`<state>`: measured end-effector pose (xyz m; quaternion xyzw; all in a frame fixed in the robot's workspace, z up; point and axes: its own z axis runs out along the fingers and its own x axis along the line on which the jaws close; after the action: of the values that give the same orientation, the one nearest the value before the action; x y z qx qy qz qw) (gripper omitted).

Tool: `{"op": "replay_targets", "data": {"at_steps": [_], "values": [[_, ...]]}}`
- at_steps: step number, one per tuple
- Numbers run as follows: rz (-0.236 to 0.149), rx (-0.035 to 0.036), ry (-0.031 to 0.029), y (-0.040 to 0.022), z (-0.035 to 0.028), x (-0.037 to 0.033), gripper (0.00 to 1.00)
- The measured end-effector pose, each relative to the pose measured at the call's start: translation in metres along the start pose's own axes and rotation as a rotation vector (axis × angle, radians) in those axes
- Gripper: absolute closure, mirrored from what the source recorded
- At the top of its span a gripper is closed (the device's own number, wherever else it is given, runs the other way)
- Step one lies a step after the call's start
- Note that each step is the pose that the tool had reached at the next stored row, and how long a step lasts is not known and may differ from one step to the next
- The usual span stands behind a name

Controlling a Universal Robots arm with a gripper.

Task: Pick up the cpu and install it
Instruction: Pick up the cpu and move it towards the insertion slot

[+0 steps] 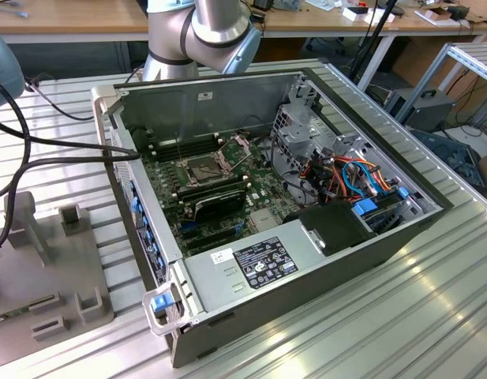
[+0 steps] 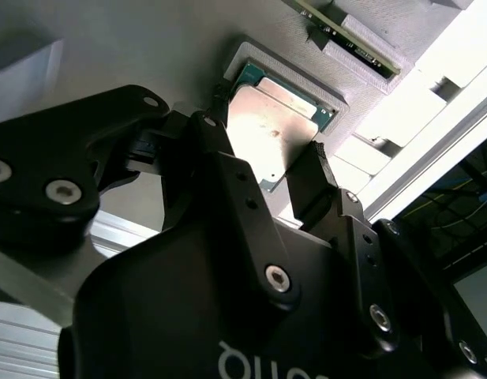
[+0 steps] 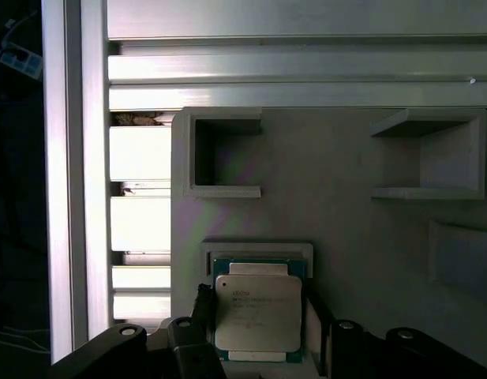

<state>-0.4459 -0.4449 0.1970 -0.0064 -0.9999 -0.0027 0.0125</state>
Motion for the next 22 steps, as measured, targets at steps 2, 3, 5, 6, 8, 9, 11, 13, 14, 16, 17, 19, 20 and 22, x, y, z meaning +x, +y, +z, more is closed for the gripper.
{"op": "replay_targets", "data": {"at_steps": [2,3,5,6,8,9,11,13,14,16,17,19,20,22], "values": [[0.000,0.0000,-0.0001,0.0000,0.0000,0.0000,0.44],[0.000,0.0000,-0.0001,0.0000,0.0000,0.0000,0.38],[0.000,0.0000,-0.0001,0.0000,0.0001,0.0000,0.38],[0.000,0.0000,0.0000,0.0000,0.0000,0.0000,0.38],[0.000,0.0000,0.0000,0.0000,0.0000,0.0000,0.38],[0.000,0.0000,0.0000,0.0000,0.0001,0.0000,0.38],[0.000,0.0000,-0.0001,0.0000,0.0001,0.0000,0.38],[0.000,-0.0004,-0.0007,0.0000,0.0016,-0.0002,0.38],[0.000,-0.0001,-0.0002,0.0000,0.0021,-0.0001,0.38],[0.000,0.0000,-0.0001,-0.0001,0.0032,-0.0001,0.38],[0.000,0.0002,0.0002,-0.0001,0.0032,-0.0001,0.38],[0.000,0.0000,0.0000,0.0000,0.0035,-0.0001,0.38],[0.000,-0.0001,-0.0001,0.0000,0.0036,-0.0001,0.38],[0.000,0.0000,-0.0001,0.0000,0.0036,-0.0001,0.38]]}}
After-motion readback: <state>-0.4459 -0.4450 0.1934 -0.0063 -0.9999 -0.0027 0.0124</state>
